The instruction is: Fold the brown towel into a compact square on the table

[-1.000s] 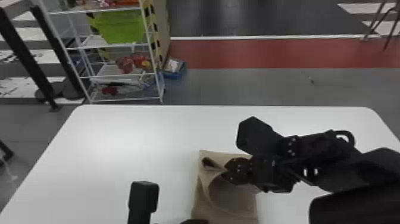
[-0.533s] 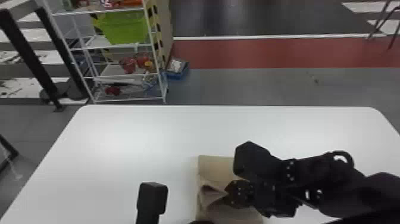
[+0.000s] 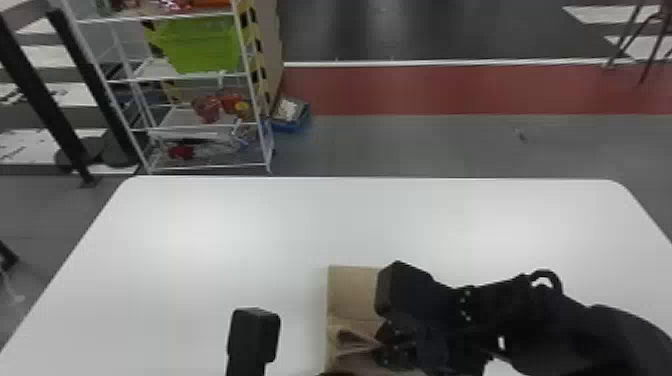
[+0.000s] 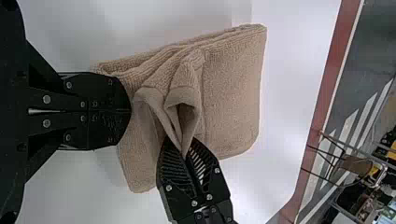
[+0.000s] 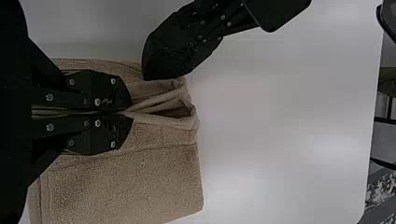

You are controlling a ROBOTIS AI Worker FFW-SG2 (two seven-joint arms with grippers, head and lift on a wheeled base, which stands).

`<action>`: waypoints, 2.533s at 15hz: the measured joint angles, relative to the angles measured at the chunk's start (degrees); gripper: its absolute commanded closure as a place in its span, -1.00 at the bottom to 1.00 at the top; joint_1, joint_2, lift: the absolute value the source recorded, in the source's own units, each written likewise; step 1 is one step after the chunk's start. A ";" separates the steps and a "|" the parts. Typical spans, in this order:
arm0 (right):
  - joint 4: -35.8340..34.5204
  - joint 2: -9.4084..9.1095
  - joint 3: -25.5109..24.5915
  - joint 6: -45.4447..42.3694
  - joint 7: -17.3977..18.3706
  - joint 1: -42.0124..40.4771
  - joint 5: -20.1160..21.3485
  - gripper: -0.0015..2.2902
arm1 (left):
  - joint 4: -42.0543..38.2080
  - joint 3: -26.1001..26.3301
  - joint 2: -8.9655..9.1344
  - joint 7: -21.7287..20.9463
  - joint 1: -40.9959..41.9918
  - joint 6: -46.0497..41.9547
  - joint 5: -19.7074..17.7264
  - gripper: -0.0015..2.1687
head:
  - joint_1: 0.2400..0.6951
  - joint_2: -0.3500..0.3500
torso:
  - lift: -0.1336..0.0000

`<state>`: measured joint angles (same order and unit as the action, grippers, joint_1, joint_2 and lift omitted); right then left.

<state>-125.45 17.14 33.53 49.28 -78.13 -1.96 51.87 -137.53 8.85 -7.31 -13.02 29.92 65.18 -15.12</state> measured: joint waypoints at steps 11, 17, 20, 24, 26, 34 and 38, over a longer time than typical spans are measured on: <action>5.55 -2.98 1.29 -0.55 0.00 1.07 -1.39 -0.58 | 0.64 -1.38 0.01 -0.54 -0.37 0.00 -0.09 0.85 | 1.00 0.31 | -0.84; 6.16 -3.25 1.12 -1.62 0.00 1.44 -0.27 -0.36 | 1.24 -1.38 0.01 -0.64 -0.57 0.00 -0.19 0.85 | 1.00 0.31 | -0.84; 6.19 -3.26 0.94 -1.72 0.00 1.58 0.28 -0.20 | 1.21 -1.27 0.01 -0.66 -0.52 0.00 -0.26 0.85 | 1.00 0.28 | -0.84; 6.36 -3.26 1.02 -1.31 0.00 1.55 0.83 -0.20 | 1.02 -1.20 0.01 -0.69 -0.36 0.00 -0.26 0.85 | 1.00 0.27 | -0.84; 5.79 -3.23 0.71 -0.41 0.00 1.53 0.98 -0.21 | 0.82 -1.20 0.01 -0.69 -0.17 0.08 -0.26 0.85 | 1.00 0.26 | -0.84; 3.04 -2.67 -1.36 1.65 0.00 1.48 0.59 -0.02 | 0.08 -0.66 -0.08 -0.29 0.06 1.52 -0.09 0.85 | 1.00 0.17 | -0.84; 3.19 -2.71 -1.23 1.67 0.00 2.00 0.42 0.39 | -0.61 -0.61 -0.08 -0.28 0.15 1.59 -0.12 0.85 | 1.00 0.17 | -0.84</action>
<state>-122.27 14.43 32.30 50.94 -78.13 0.04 52.29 -138.14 8.23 -7.38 -13.30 30.07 66.76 -15.24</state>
